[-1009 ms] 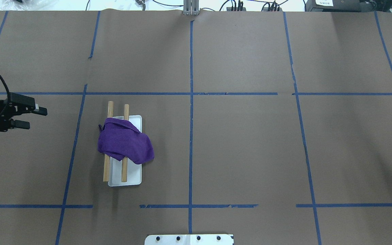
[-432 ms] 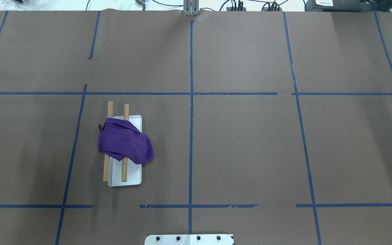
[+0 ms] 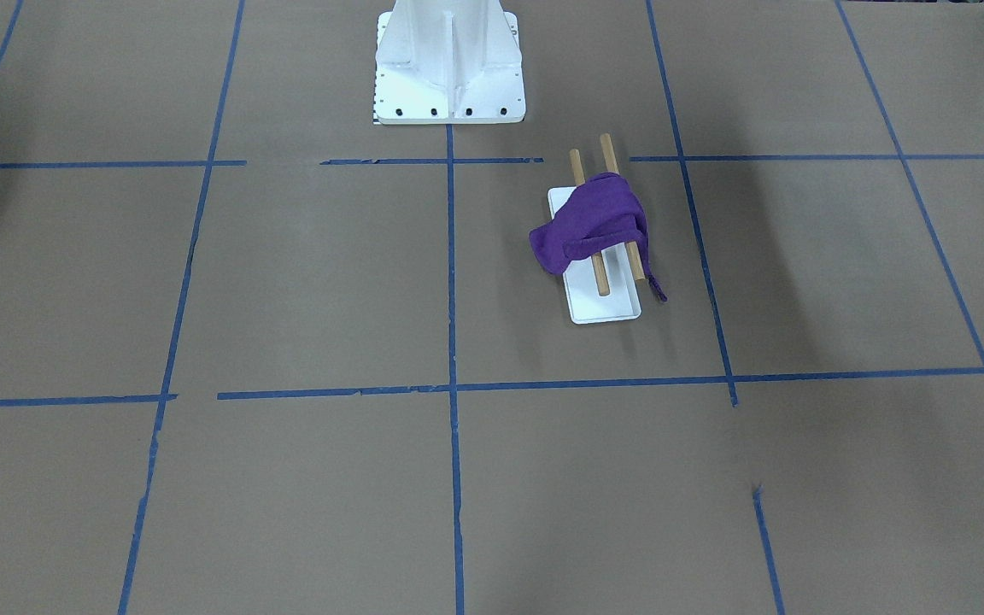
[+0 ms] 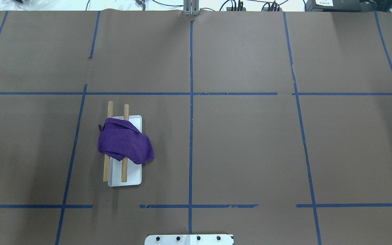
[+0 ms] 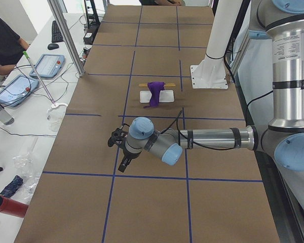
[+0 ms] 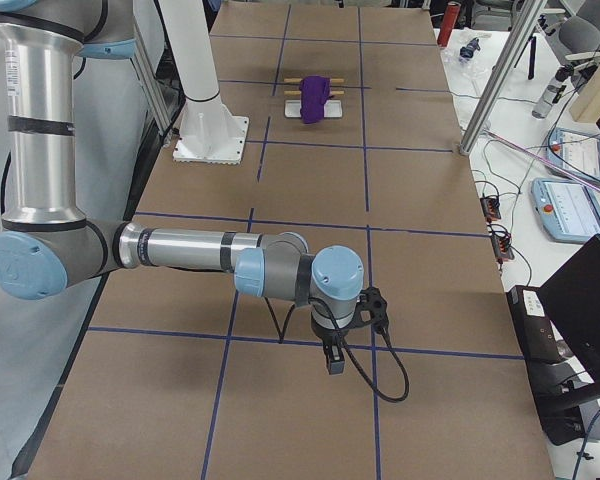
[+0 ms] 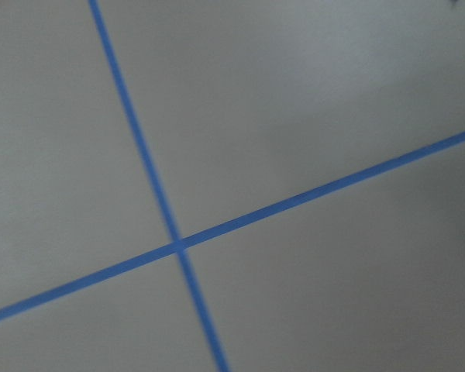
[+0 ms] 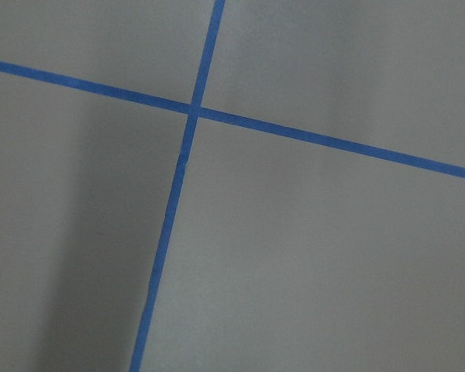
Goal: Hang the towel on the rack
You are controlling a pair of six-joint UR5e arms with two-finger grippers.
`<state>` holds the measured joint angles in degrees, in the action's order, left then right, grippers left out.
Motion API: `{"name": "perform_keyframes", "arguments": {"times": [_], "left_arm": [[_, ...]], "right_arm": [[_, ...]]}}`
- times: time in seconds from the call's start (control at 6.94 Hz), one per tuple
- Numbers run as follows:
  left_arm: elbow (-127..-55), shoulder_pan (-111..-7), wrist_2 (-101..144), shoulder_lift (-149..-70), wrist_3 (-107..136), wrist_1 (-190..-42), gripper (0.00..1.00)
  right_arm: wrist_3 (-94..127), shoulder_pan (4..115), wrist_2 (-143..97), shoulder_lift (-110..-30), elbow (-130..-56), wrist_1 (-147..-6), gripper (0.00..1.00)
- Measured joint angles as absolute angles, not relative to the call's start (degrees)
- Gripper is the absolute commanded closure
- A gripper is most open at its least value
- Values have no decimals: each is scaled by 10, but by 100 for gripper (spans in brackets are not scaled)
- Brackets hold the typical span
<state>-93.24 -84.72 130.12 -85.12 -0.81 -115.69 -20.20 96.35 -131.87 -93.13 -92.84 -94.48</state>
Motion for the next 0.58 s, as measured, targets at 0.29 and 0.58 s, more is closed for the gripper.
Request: {"name": "perform_keyframes", "arguments": {"times": [0.29, 0.58], "left_arm": [[-967, -892, 1300, -919, -85, -883, 0], [-987, -908, 1305, -914, -113, -787, 0]], "right_arm": [[-215, 968, -1319, -923, -921, -955, 0], [-216, 972, -1318, -914, -927, -961, 0]]}}
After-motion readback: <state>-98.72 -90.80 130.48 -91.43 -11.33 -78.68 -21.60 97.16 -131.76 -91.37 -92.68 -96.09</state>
